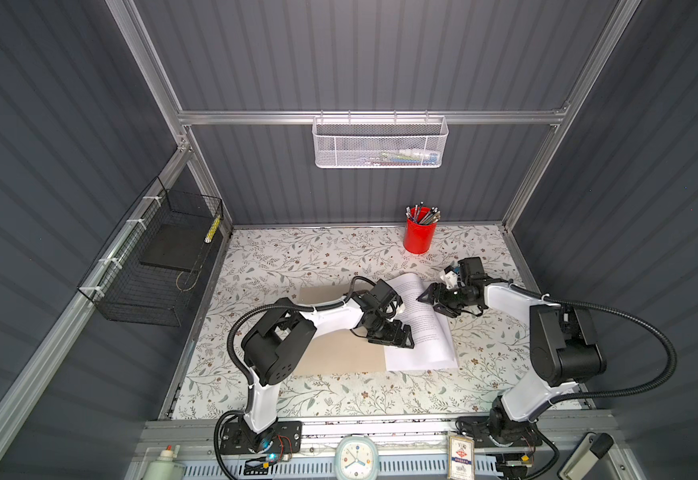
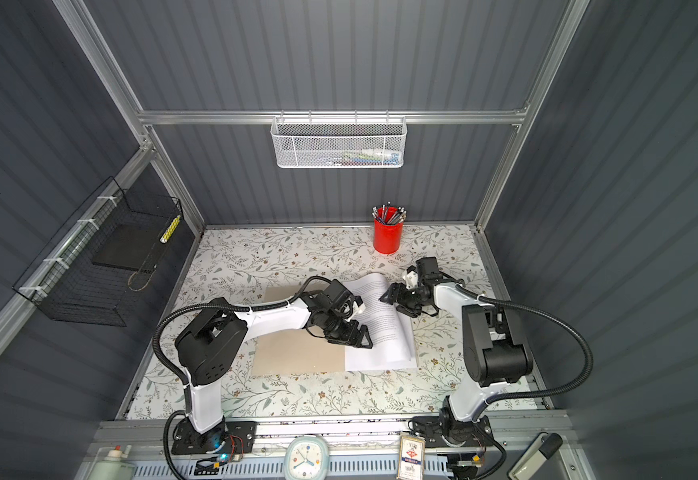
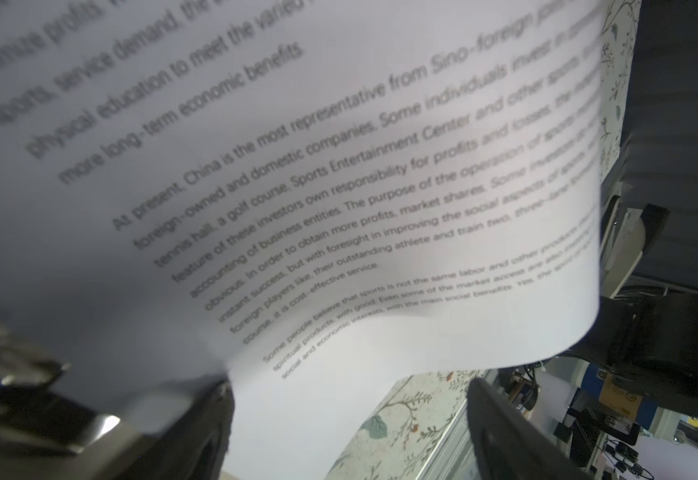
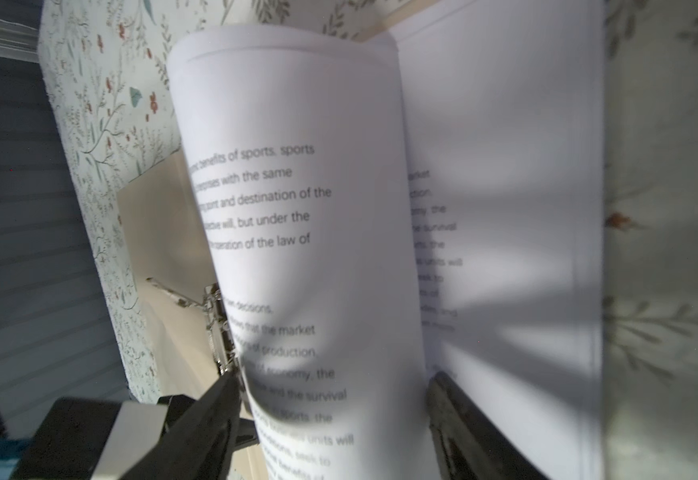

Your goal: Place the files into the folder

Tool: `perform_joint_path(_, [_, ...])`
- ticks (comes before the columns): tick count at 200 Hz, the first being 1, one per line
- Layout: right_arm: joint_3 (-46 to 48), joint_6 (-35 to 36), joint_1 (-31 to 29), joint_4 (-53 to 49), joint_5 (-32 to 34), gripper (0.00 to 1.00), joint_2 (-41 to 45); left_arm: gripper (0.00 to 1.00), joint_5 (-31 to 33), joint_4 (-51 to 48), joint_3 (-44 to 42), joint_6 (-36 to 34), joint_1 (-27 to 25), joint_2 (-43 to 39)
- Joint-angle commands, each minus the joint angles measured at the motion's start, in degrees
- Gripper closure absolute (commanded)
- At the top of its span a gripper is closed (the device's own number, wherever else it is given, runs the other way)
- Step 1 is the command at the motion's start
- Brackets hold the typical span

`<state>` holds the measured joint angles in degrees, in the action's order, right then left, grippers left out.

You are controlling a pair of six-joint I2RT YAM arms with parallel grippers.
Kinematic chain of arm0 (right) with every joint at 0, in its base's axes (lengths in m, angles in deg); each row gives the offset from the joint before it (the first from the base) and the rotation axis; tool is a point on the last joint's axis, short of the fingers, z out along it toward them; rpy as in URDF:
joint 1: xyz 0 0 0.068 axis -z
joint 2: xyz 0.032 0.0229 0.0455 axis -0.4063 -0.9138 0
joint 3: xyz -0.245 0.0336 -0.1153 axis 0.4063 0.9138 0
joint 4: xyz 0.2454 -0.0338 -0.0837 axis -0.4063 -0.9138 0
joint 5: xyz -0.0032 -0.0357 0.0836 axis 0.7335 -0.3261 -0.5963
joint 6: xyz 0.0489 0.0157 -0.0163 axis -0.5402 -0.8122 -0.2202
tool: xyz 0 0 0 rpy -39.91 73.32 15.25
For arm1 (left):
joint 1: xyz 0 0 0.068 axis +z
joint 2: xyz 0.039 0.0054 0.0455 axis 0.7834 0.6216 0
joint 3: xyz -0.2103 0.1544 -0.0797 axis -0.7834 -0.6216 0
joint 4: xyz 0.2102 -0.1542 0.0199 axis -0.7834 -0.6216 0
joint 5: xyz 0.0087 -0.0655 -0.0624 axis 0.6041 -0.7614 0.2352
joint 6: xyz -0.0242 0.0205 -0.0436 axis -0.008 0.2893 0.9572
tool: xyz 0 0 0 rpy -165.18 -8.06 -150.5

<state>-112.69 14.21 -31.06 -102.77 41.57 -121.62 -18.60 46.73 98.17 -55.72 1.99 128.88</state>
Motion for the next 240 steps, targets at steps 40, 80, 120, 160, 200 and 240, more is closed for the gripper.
perform_joint_path(40, [3.0, -1.3, 1.5, -1.3, -1.5, 0.4, 7.4, 0.11, 2.5, -1.9, -2.5, -0.3, -0.2, 3.9])
perform_joint_path(80, [4.4, -0.7, 1.6, -2.0, -0.3, 0.59, 9.8, 0.11, 2.8, -1.9, -3.0, -0.1, -0.1, 3.5])
perform_joint_path(120, [5.1, 0.7, 1.6, -2.8, 0.1, 0.78, 11.9, 0.11, 3.0, -2.1, -3.2, 0.0, -0.1, 3.5])
perform_joint_path(160, [5.0, 1.0, 1.5, -2.1, -5.0, 0.82, 12.1, 0.11, 3.0, -2.1, -3.1, 0.2, -0.2, 3.7])
perform_joint_path(200, [5.1, 1.2, 1.0, -1.2, -6.2, 0.69, 11.4, 0.11, 2.8, -2.0, -2.9, 0.3, -0.2, 3.9])
perform_joint_path(240, [8.6, -3.6, -1.0, 9.3, -14.1, 0.76, 7.4, 0.11, 2.5, -1.8, -2.8, 0.4, -0.1, 4.1])
